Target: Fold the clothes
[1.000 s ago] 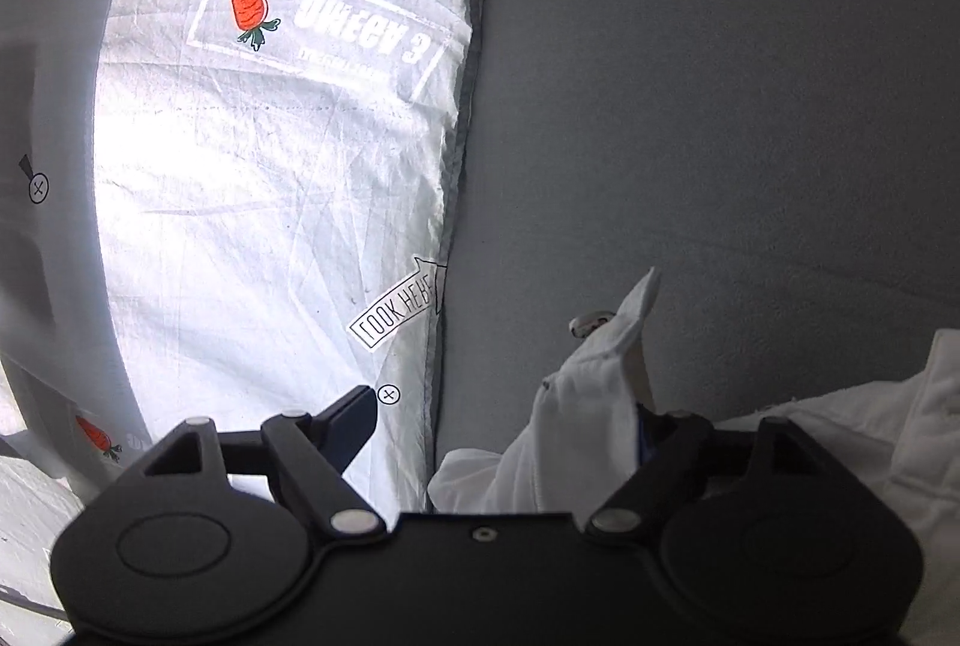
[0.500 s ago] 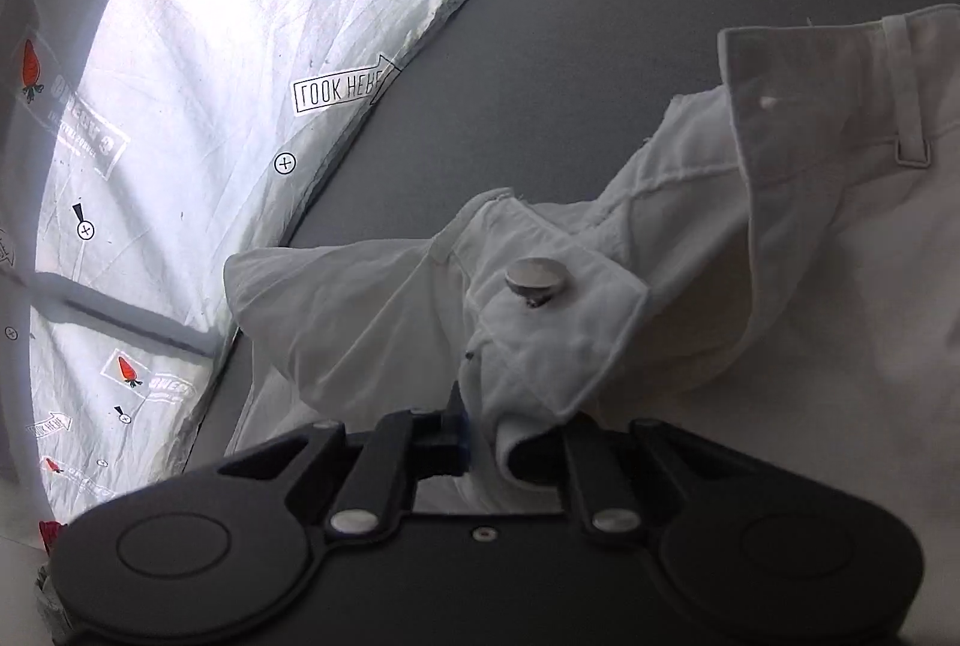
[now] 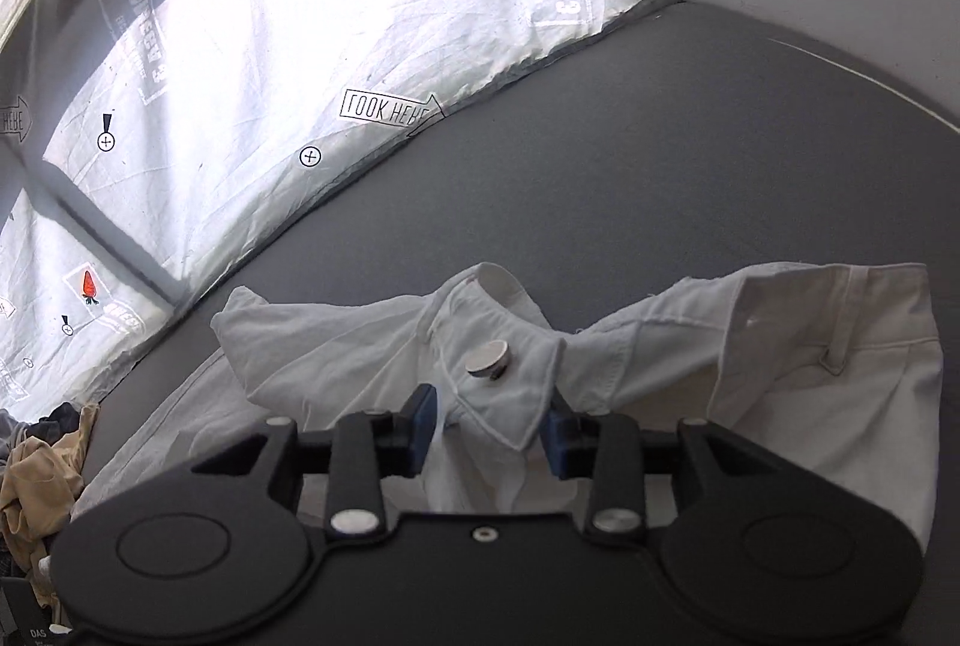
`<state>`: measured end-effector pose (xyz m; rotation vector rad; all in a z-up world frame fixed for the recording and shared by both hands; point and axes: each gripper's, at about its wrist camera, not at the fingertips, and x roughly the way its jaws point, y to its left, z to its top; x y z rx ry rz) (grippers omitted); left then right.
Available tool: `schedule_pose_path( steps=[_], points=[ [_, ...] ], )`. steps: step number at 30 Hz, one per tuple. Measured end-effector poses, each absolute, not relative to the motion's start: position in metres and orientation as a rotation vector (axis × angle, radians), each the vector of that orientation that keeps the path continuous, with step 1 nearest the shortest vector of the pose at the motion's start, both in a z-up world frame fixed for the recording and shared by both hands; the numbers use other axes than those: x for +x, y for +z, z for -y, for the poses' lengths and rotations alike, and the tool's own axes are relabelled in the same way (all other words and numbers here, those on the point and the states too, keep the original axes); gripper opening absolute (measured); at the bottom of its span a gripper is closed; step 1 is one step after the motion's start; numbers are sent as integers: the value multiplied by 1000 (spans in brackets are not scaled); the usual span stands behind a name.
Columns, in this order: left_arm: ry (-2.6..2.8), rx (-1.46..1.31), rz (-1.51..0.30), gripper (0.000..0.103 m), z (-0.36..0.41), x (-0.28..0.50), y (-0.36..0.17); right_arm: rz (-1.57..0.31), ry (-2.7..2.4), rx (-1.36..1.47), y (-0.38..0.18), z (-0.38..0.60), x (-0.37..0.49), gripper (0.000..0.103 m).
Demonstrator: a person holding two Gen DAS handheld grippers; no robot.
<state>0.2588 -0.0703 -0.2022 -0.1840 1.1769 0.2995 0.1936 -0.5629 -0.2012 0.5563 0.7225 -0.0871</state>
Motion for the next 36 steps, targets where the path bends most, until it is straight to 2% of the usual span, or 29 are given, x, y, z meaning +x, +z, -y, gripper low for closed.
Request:
schedule_pose_path(
  steps=[2, 7, 8, 10, 15, 17, 18, 20, 24, 28, 33, 36],
  points=[
    [302, -185, -1176, 103, 71, 259, -202, -699, -80, 550, -193, 572, 201, 45],
    [301, -185, -1181, 103, 71, 260, -201, -713, -7, 625, -192, 590, 246, 47],
    [301, -185, -1181, 103, 71, 259, -201, -726, 4, 640, -194, 591, 258, 52],
    [300, -185, -1181, 103, 70, 259, -201, -770, 11, 660, -204, 590, 287, 56],
    [299, -187, -1184, 103, 69, 259, -202, -970, 24, 788, -253, 589, 347, 57],
    [302, -190, -1182, 103, 68, 259, -202, -980, 80, 884, -264, 588, 350, 51],
    [306, -194, -1178, 103, 69, 260, -202, -963, 107, 891, -264, 585, 349, 43],
    [317, -200, -1169, 103, 69, 259, -202, -899, 133, 888, -257, 580, 346, 11],
    [328, -190, -1153, 103, 72, 260, -200, -621, 52, 812, -211, 585, 333, 6],
    [331, -94, -1107, 102, 85, 270, -191, -346, -73, 618, -131, 611, 338, 5],
    [292, -61, -1035, 102, 106, 295, -177, -168, -139, 444, -65, 651, 366, 5],
    [280, -61, -1015, 102, 119, 314, -175, -154, -164, 361, -62, 665, 405, 5]
  ],
)
